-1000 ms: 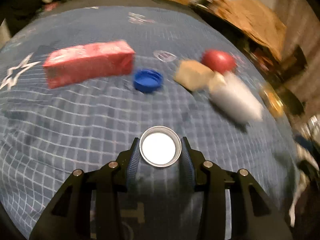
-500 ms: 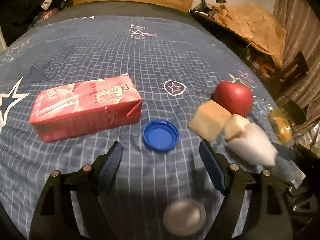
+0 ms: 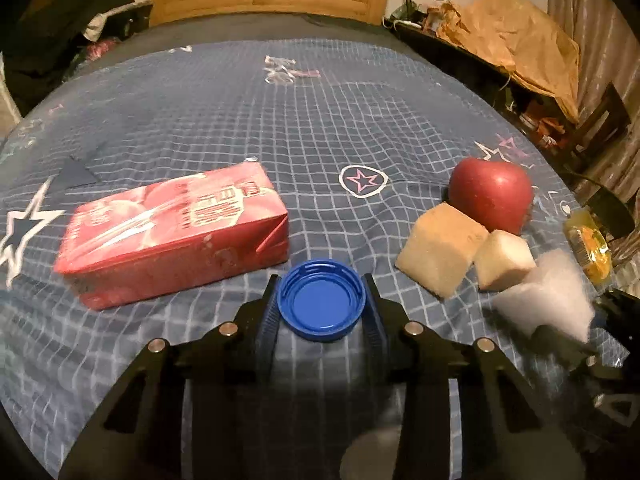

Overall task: Collect trash
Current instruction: 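Grasp the blue bottle cap with the left tool while the right tool grasps the bubble wrap roll, then carry the blue cap and bubble wrap roll with both tools over the white bucket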

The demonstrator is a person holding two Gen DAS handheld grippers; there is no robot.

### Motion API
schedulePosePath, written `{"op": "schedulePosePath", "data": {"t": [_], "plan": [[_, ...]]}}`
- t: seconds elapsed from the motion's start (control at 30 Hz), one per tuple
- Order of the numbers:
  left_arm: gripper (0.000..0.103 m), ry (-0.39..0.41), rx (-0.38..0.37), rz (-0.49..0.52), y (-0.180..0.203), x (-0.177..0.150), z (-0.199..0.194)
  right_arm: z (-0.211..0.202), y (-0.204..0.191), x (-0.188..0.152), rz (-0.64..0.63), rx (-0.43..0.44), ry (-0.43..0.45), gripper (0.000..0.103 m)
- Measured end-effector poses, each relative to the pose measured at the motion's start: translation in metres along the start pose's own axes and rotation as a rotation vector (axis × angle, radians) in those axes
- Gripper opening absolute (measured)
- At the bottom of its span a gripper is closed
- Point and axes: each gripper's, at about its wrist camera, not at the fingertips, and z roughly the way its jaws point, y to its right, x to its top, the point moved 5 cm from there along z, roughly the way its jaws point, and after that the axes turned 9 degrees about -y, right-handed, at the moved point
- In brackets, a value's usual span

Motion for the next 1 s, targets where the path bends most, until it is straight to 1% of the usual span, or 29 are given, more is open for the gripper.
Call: {"op": "schedulePosePath", "data": {"t": [0.13,0.2,0.23,0.33,0.4,0.5,0.63,0.77,0.83,1.0], "plan": [[0.038,0.086,0.010,0.010,0.006,-0.017,-0.039,-0.039,0.000,-0.023,0.042,-0.014,0.067,0.035],[0.038,0.129,0.006,0.021,0.014,-0.029,-0.060,-0.061,0.001,-0.038,0.086,-0.014,0.101,0.035],[0.038,0.158,0.003,0.030,0.021,-0.038,-0.075,-0.068,0.001,-0.042,0.099,-0.018,0.113,0.035],[0.038,0.211,-0.016,0.042,0.036,-0.061,-0.104,-0.098,-0.003,-0.057,0.139,-0.035,0.169,0.035],[0.038,0.256,-0.021,0.063,0.050,-0.079,-0.128,-0.117,-0.010,-0.065,0.152,-0.041,0.208,0.035],[0.038,0.316,-0.015,0.088,0.071,-0.094,-0.156,-0.147,-0.022,-0.077,0.161,-0.054,0.275,0.035],[0.038,0.421,-0.002,0.099,0.094,-0.119,-0.194,-0.188,-0.040,-0.092,0.165,-0.094,0.379,0.035],[0.038,0.504,0.010,0.088,0.105,-0.143,-0.222,-0.220,-0.054,-0.105,0.164,-0.131,0.461,0.035],[0.038,0.547,0.029,0.097,0.109,-0.150,-0.233,-0.234,-0.061,-0.110,0.156,-0.155,0.493,0.035],[0.038,0.612,0.052,0.115,0.116,-0.156,-0.256,-0.260,-0.077,-0.122,0.143,-0.185,0.541,0.036]]}}
